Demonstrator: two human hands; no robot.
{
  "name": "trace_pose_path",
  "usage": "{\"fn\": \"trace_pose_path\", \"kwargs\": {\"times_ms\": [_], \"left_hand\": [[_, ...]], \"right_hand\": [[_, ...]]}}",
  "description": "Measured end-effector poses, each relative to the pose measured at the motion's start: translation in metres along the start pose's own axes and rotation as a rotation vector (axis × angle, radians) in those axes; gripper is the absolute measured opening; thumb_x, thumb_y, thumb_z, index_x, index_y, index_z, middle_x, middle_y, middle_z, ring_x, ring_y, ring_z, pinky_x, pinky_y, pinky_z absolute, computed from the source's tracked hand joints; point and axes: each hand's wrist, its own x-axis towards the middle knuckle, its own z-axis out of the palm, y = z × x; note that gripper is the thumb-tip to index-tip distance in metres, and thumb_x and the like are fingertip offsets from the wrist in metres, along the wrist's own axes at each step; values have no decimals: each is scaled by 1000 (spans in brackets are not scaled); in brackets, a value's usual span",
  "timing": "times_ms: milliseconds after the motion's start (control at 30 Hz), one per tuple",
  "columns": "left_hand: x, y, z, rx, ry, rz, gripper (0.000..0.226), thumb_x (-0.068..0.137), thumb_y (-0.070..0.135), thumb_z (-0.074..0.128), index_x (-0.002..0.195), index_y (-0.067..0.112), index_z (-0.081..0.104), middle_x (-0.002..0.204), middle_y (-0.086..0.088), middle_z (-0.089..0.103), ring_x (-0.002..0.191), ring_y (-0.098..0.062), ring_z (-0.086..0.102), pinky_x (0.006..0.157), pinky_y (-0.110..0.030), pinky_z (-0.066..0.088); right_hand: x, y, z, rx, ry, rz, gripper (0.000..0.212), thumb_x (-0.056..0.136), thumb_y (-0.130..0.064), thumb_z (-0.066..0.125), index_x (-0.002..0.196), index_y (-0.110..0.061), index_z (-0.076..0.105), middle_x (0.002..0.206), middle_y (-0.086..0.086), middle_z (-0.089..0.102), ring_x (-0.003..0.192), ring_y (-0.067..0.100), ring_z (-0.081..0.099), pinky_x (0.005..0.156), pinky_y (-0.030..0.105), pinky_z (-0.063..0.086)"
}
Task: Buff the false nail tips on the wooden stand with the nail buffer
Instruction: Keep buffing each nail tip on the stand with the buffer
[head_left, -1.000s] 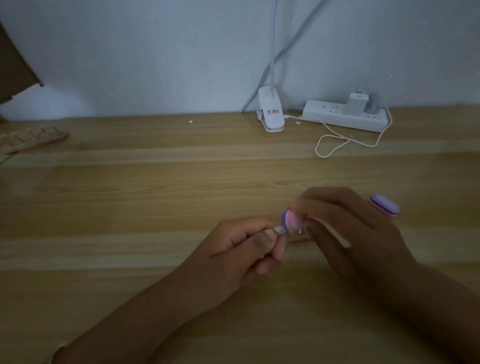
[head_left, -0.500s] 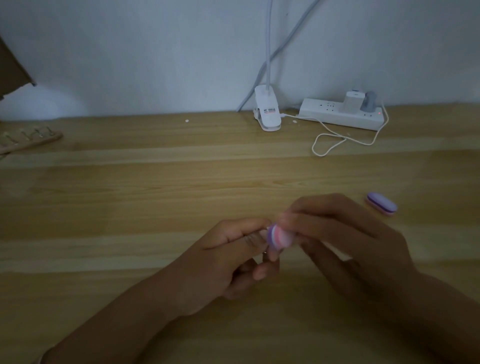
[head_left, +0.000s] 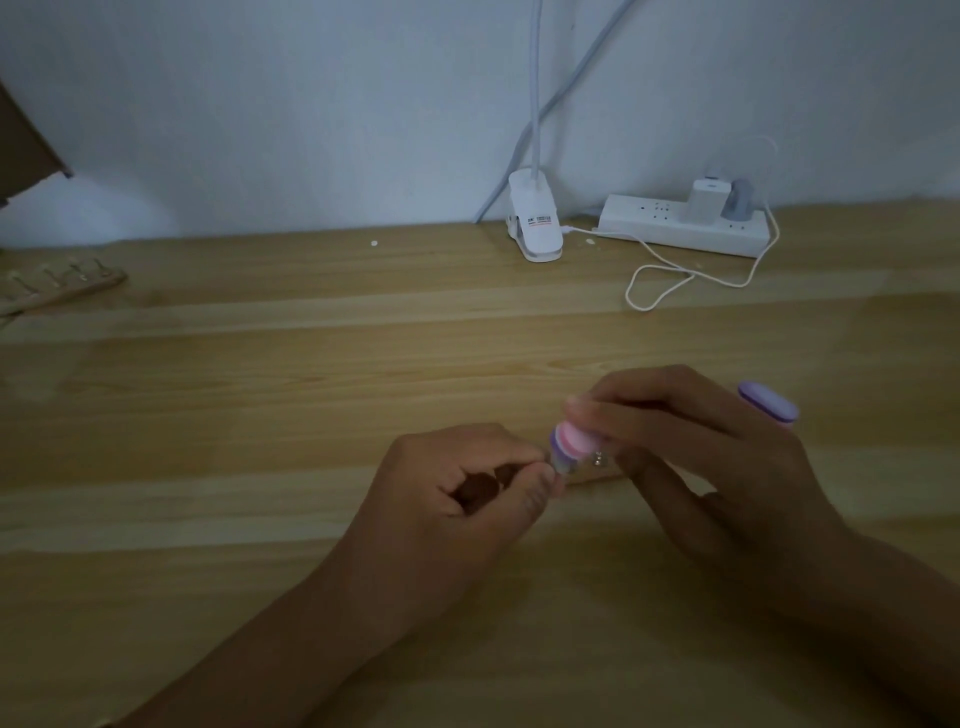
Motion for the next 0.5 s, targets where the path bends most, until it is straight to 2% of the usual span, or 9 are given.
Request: {"fn": "trace_pose_path", "kwargs": {"times_ms": [67,133,200,300,367,400,433,467,500], "left_hand": [[0,0,1,42,3,29,18,90,26,63,73,23,69,62,7,57,55,-5,49,53,-16,35],[1,1,1,64,-5,46,21,91,32,58,69,32,58,59,6,51,54,-4,45,51,-18,33],[1,1,2,104,-12,52,24,91,30,60,68,27,59,59,7,50,54,-4,45,51,-19,33],[1,-1,3,104,-4,30,18,91,22,64,75,19,70,63,12,54,58,-4,50,55,-17,36],[2,0,2,68,-4,40,18,93,27,60,76,29,66,64,13,54,59,-2,50,55,-16,37],[2,0,1,43,-9,46,13,91,29,59,80,31,66,65,13,56,60,-2,51,54,-17,38],[2,0,1,30,-14,46,10,90,28,59,84,30,67,66,12,58,60,-2,52,54,-19,40],[2,-1,1,34,-16,42,11,90,27,60,85,28,69,66,11,59,60,-4,53,53,-21,40],[1,-2,1,48,-13,37,13,91,26,61,82,25,70,65,9,59,59,-5,52,54,-22,40]], "right_hand": [[-3,-3,4,34,-26,13,30,93,0,56,120,-8,68,112,6,65,103,10,62,94,10,37],[-8,-8,8,130,-41,16,28,98,-7,57,121,-17,69,114,1,65,104,10,64,91,16,45],[-7,-4,4,239,-81,60,24,100,-16,59,118,-25,72,112,-4,68,102,9,66,89,17,49],[-4,-1,1,106,-83,55,26,96,-5,57,117,-12,70,110,5,67,99,15,65,91,16,44],[-12,-5,4,130,-73,43,18,98,-25,63,110,-23,75,98,-1,70,86,15,67,77,17,47],[-13,-10,5,142,-68,-30,17,97,-38,64,105,-31,76,94,-5,70,82,12,67,71,17,47],[-15,-13,6,176,-77,-49,16,97,-42,62,104,-35,75,98,-12,70,86,3,67,73,13,46],[-15,-12,5,203,-119,-59,16,99,-34,61,107,-35,74,107,-14,68,95,-4,64,79,9,44],[-12,-8,3,195,-139,-6,21,100,-20,59,112,-29,72,114,-8,66,101,-6,60,86,8,41]]}}
